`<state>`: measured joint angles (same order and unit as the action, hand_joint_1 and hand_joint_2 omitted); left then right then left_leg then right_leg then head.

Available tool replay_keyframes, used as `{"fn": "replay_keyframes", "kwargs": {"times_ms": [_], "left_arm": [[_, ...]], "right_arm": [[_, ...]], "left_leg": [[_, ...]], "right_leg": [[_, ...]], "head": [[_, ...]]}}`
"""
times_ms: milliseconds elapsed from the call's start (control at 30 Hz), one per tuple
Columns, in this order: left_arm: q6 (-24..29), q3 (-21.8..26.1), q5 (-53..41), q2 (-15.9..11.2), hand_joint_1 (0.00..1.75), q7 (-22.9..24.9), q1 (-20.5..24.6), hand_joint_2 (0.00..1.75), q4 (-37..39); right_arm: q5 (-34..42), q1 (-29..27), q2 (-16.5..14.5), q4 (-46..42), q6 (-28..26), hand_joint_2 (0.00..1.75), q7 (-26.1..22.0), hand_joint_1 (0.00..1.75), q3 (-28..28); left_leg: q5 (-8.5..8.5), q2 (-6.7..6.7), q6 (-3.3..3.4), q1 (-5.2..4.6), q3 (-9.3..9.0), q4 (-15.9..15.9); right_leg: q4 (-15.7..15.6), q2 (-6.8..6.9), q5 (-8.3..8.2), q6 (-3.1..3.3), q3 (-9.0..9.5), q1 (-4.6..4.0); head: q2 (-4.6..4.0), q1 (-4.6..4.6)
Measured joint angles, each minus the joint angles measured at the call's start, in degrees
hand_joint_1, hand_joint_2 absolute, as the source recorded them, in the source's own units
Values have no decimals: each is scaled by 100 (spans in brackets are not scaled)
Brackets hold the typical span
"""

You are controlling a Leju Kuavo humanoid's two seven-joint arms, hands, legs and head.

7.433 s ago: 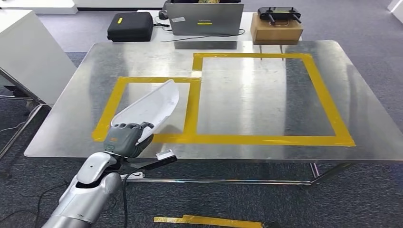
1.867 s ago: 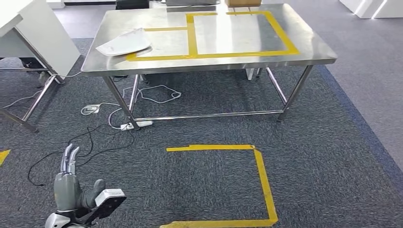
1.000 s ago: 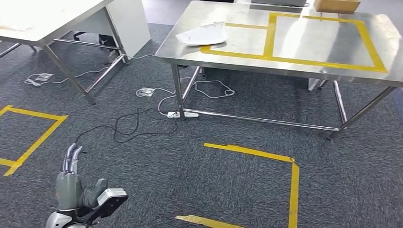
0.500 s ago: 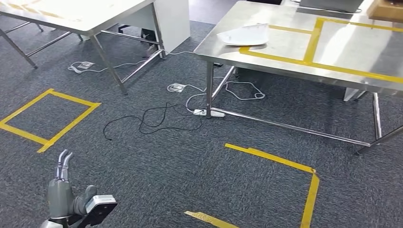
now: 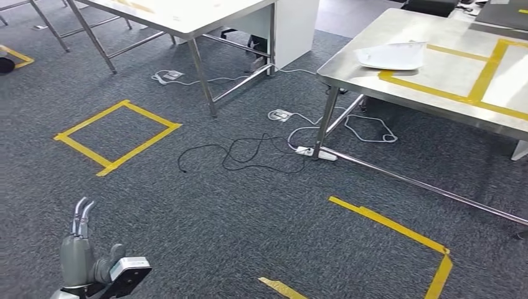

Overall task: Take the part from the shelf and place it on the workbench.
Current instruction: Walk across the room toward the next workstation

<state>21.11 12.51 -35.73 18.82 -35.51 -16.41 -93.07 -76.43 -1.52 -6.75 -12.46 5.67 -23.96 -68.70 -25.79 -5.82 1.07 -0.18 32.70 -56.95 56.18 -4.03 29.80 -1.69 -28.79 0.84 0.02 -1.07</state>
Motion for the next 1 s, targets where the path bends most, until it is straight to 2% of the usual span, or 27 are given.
{"fn": "replay_keyframes", "kwargs": {"times_ms": [67, 100, 167, 200, 233, 267, 300, 333, 367, 433, 467, 500, 567, 600, 633, 700, 733, 767, 800, 833, 867, 933, 967, 1000], "left_arm": [[-19, 17, 97, -2, 0, 64, -9, 0, 1], [-38, 29, 157, -3, 0, 96, -12, 0, 1], [-82, 54, 230, -4, 0, 131, -14, 0, 4], [-94, 62, 247, -4, 0, 138, -12, 0, 7], [-102, 68, 255, -4, 0, 143, -13, 0, 10], [-104, 74, 262, -4, 0, 146, -15, 0, 14], [-105, 80, 267, -4, 0, 148, -16, 0, 18], [-105, 85, 268, -3, 0, 149, -17, 0, 21], [-105, 89, 268, -3, 0, 149, -17, 0, 24], [-115, 92, 284, -2, 0, 151, -10, 0, 25], [-139, 95, 324, -2, 0, 161, -6, 0, 27], [-191, 107, 409, -1, 0, 179, -2, 0, 37], [-442, 204, 791, 2, 0, 207, 14, 0, 124], [-607, 305, 1033, 4, 0, 191, 44, 0, 223], [-784, 455, 1260, 4, 0, 147, 98, 0, 379], [-1087, 875, 1491, -9, 0, 12, 261, 0, 815], [-1217, 1126, 1517, -22, 0, -44, 355, 0, 1072], [-1331, 1410, 1504, -38, 0, -84, 447, 0, 1352], [-1436, 1706, 1486, -59, 0, -106, 541, 0, 1647], [-1529, 2007, 1468, -79, 0, -121, 635, 0, 1951], [-1616, 2310, 1457, -101, 0, -133, 730, 0, 2261], [-1699, 2826, 1451, -131, 0, -144, 920, 0, 2832], [-1663, 3040, 1437, -142, 0, -144, 1011, 0, 3095], [-1587, 3231, 1413, -155, 0, -145, 1090, 0, 3352]], "right_arm": [[-24, -2, -5, -1, -13, 0, 12, 0, -21], [-36, -2, -8, -1, -17, 0, 14, 0, -33], [-50, -12, -13, -2, -22, 0, 20, 0, -58], [-53, -25, -11, -2, -24, 0, 22, 0, -70], [-56, -38, -11, -2, -24, 0, 24, 0, -80], [-59, -48, -11, -2, -24, 0, 26, 0, -87], [-61, -51, -11, -2, -25, 0, 26, 0, -93], [-63, -49, -11, -2, -24, 0, 26, 0, -100], [-63, -43, -12, -2, -23, 0, 26, 0, -106], [-64, -37, -13, -2, -23, 0, 27, 0, -114], [-67, -38, -14, -2, -23, 0, 28, 0, -119], [-72, -37, -14, -2, -21, 0, 31, 0, -123], [-89, -26, -13, -4, -13, 0, 42, 0, -135], [-106, -18, -13, -7, -6, 0, 49, 0, -148], [-125, -13, -15, -9, 2, 0, 58, 0, -169], [-172, -21, -23, -11, 12, 0, 71, 0, -234], [-193, -31, -28, -11, 15, 0, 72, 0, -268], [-213, -43, -31, -12, 16, 0, 65, 0, -307], [-229, -50, -35, -15, 18, 0, 53, 0, -345], [-243, -53, -39, -19, 19, 0, 38, 0, -385], [-255, -52, -45, -22, 19, 0, 24, 0, -423], [-272, -45, -60, -28, 19, 0, 3, 0, -494], [-278, -41, -69, -30, 21, 0, -6, 0, -527], [-283, -36, -81, -32, 24, 0, -16, 0, -558]], "left_leg": [[15, -71, -71, 18, 51, -16], [-43, -6, -101, 17, 92, -91], [-363, 279, -155, 18, 310, -585], [-574, 416, -182, 25, 489, -984], [-741, 493, -204, 38, 659, -1367], [-814, 529, -218, 51, 764, -1616], [-774, 550, -224, 60, 765, -1654], [-623, 578, -221, 66, 637, -1443], [-420, 649, -206, 66, 412, -1055], [-176, 907, -154, 26, -17, -285], [-152, 997, -123, 4, -121, -80], [-175, 1024, -93, -19, -140, -11], [-154, 898, -26, -17, -121, 24], [-135, 834, 9, -5, -121, 44], [-113, 769, 43, 10, -122, 64], [-87, 643, 86, 24, -109, 77], [-82, 572, 97, 21, -99, 75], [-80, 500, 101, 18, -96, 73], [-79, 425, 101, 16, -99, 71], [-79, 347, 99, 15, -105, 67], [-79, 268, 94, 16, -113, 64], [-79, 114, 61, 13, -109, 47], [-71, 44, 28, 14, -87, 38], [-56, -24, -14, 21, -58, 33]], "right_leg": [[-31, 120, -28, 53, 28, 0], [-51, 186, -50, 87, 40, 8], [-84, 344, -72, 139, 48, 18], [-84, 424, -70, 152, 43, 12], [-82, 514, -65, 157, 39, 4], [-80, 602, -60, 159, 37, -2], [-79, 682, -55, 157, 39, -6], [-79, 754, -48, 150, 49, -8], [-79, 820, -36, 139, 66, -11], [-70, 931, 0, 91, 84, -40], [-65, 987, 18, 66, 98, -57], [-66, 1045, 28, 38, 108, -71], [-72, 1131, 54, -18, 142, -63], [-24, 1049, 110, -49, 125, -54], [131, 897, 225, -74, 57, -43], [796, 541, 577, -97, -254, -28], [1183, 458, 726, -101, -447, -24], [1454, 428, 789, -103, -596, -24], [1529, 416, 739, -102, -660, -24], [1385, 401, 582, -95, -624, -24], [1061, 350, 351, -81, -501, -21], [345, 89, 14, -35, -199, 0], [123, -17, -40, -13, -90, 7], [28, -72, -26, 8, -38, 8]], "head": [[0, 0], [0, 14], [0, 64], [0, 90], [0, 100], [0, 98], [0, 100], [0, 100], [0, 101], [0, 103], [0, 101], [0, 102], [0, 103], [0, 93], [0, 75], [0, 35], [0, 27], [0, 25], [0, 22], [0, 21], [0, 20], [0, 21], [0, 23], [0, 24]]}}
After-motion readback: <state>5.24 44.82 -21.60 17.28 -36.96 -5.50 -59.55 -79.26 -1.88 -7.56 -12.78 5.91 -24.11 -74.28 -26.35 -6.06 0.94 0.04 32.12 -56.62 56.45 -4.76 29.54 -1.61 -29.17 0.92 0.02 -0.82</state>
